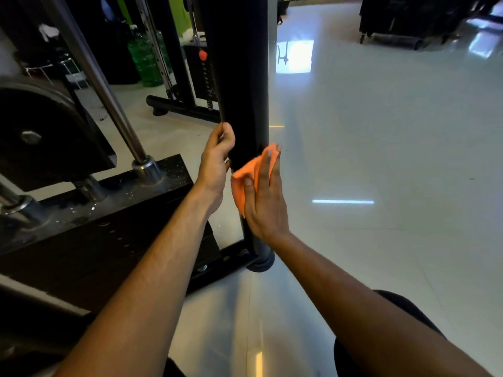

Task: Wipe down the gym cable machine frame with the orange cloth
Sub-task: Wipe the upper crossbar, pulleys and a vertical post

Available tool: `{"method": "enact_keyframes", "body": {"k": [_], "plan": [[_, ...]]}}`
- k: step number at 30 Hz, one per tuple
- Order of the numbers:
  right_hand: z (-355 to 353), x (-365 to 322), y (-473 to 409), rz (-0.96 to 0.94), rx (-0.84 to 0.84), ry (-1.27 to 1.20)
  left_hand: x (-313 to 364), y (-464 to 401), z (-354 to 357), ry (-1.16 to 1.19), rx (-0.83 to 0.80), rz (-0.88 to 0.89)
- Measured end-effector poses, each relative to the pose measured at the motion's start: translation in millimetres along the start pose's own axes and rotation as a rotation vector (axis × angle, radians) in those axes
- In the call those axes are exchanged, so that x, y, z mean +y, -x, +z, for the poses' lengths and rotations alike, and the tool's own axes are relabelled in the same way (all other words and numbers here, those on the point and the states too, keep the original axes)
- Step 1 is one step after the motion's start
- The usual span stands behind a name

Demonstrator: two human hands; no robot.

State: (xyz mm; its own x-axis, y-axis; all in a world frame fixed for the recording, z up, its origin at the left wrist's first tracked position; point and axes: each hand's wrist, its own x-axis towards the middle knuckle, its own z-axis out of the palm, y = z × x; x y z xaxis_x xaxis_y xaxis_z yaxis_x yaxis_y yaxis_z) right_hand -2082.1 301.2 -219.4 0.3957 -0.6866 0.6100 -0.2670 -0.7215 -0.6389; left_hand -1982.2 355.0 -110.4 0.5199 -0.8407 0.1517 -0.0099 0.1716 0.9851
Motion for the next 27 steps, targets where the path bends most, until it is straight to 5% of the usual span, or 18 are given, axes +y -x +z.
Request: {"method": "enact_keyframes", "body": {"k": [3,8,16,22,27], "plan": [[-0.7,0.5,-13.8,-0.028,0.041,0.016,-5.7,-3.3,0.3,-0.012,0.015,0.021],[17.3,44.2,59.1,0.049,-0.172,0.076,-44.5,11.2,3.6,0.005,0.045,0.017],[27.4,44.5,35.6,0.005,-0.035,0.049,-91.9,19.4,-16.9,-0.006,0.013,-0.191],[53.5,83.4,98.0,0.034,-0.193,0.124,-104.5,20.6,-5.8,0.005,0.08,-0.193],[45.6,57.3,71.7,0.136,-0.095,0.052,-112.9,21.9,-18.9,-0.009,0.016,-0.287]]}}
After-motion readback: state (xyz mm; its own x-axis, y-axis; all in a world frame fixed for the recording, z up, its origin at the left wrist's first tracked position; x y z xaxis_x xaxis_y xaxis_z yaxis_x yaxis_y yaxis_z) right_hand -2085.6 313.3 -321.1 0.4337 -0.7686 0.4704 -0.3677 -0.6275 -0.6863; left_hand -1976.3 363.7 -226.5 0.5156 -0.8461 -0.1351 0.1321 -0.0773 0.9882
